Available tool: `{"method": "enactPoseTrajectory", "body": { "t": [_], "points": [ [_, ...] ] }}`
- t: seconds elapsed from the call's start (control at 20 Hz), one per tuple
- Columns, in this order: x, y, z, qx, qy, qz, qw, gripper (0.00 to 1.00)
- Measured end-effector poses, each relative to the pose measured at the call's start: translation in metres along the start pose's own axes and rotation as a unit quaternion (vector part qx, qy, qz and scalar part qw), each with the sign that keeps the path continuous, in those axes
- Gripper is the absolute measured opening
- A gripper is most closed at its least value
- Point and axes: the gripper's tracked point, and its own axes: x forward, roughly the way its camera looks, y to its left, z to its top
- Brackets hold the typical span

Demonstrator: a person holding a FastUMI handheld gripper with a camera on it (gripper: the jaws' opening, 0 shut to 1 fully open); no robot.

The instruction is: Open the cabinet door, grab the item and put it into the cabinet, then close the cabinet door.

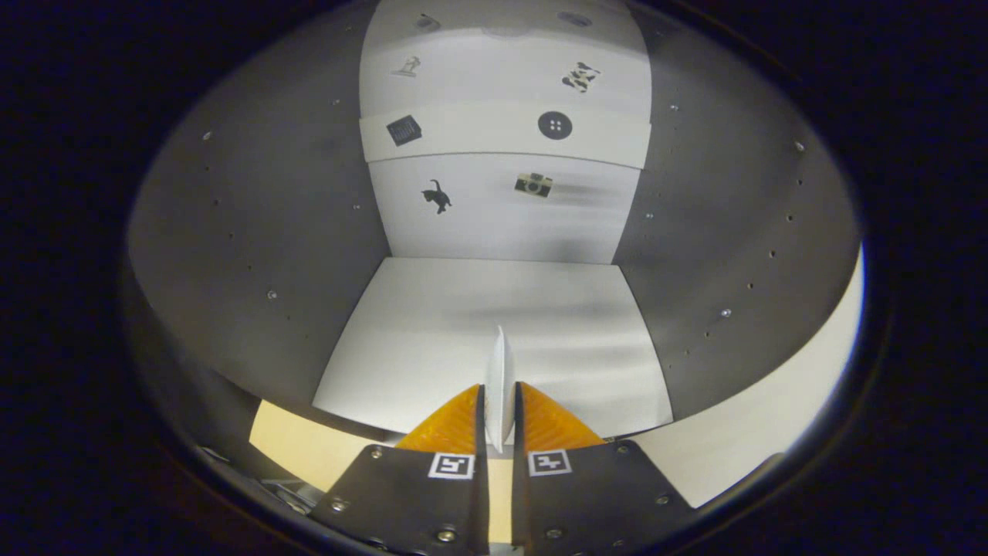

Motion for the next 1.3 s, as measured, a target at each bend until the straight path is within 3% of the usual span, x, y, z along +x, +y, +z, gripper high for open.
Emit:
{"method": "enactPoseTrajectory", "body": {
  "t": [0.3,0.35,0.4,0.95,1.3],
  "points": [
    [0.006,0.006,0.015,0.028,-0.018,0.01,0.999,0.24],
    [0.006,0.006,0.017,0.031,-0.023,0.01,0.999,0.37],
    [0.006,0.004,0.019,0.03,-0.031,0.007,0.999,0.39],
    [-0.043,0.012,0.043,0.023,-0.145,0.035,0.989,0.4],
    [-0.098,0.027,0.022,0.006,-0.183,0.043,0.982,0.4]
  ]
}}
